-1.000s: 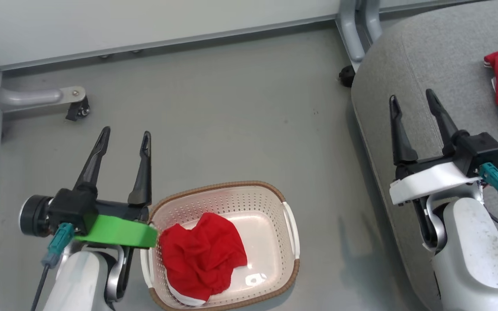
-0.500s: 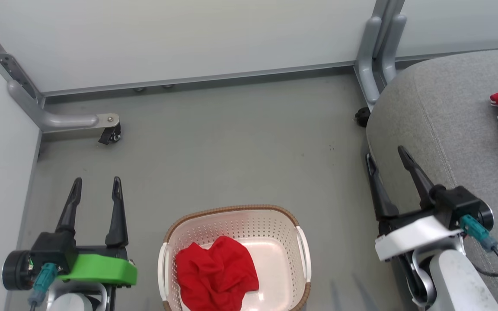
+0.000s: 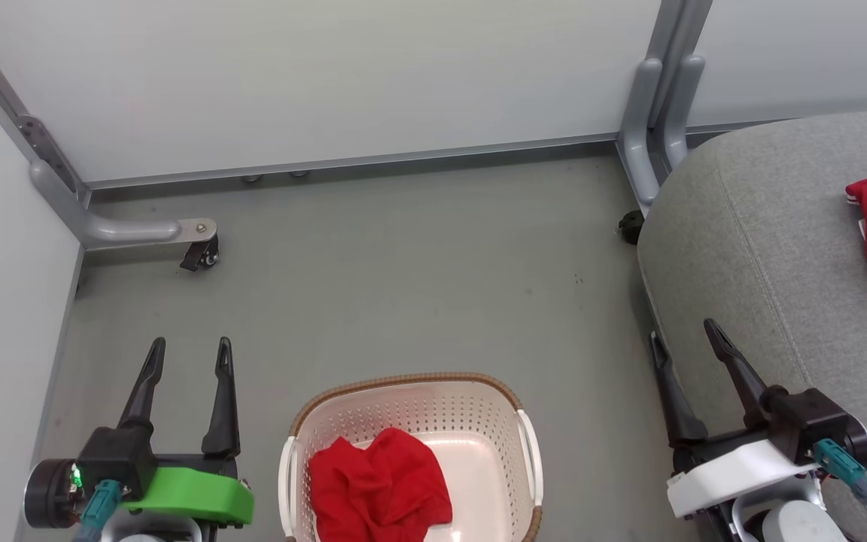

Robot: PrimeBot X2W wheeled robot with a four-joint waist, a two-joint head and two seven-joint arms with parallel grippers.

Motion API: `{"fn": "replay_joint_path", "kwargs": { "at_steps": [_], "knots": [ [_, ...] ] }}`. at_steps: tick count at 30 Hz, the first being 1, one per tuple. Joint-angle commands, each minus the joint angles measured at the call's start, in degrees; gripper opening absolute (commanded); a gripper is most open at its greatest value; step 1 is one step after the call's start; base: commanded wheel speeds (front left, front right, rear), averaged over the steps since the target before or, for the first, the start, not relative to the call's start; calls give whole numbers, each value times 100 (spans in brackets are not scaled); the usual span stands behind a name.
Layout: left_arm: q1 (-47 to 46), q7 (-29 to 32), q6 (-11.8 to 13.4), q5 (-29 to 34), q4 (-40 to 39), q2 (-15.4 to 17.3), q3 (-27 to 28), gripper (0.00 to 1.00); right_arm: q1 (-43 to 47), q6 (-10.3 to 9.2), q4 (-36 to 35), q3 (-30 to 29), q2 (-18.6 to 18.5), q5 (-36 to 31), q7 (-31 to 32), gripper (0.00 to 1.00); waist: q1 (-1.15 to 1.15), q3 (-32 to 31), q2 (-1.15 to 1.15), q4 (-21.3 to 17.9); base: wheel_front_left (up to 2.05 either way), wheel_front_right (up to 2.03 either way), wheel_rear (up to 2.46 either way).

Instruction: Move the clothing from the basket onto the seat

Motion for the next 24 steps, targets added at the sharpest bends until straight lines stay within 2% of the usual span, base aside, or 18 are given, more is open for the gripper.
{"fn": "replay_joint_path", "kwargs": {
  "at_steps": [1, 24],
  "knots": [
    [88, -5, -23, 25, 13, -9, 25, 100, 88, -8, -38, -42, -20, -22, -26, 100, 0, -11, 53, -7, 0, 0, 0],
    [118, -5, -129, 157, 28, -110, 139, 100, 155, -8, -53, -79, -19, -113, -26, 100, 0, -143, 53, -65, 0, 0, 0]
  ]
}}
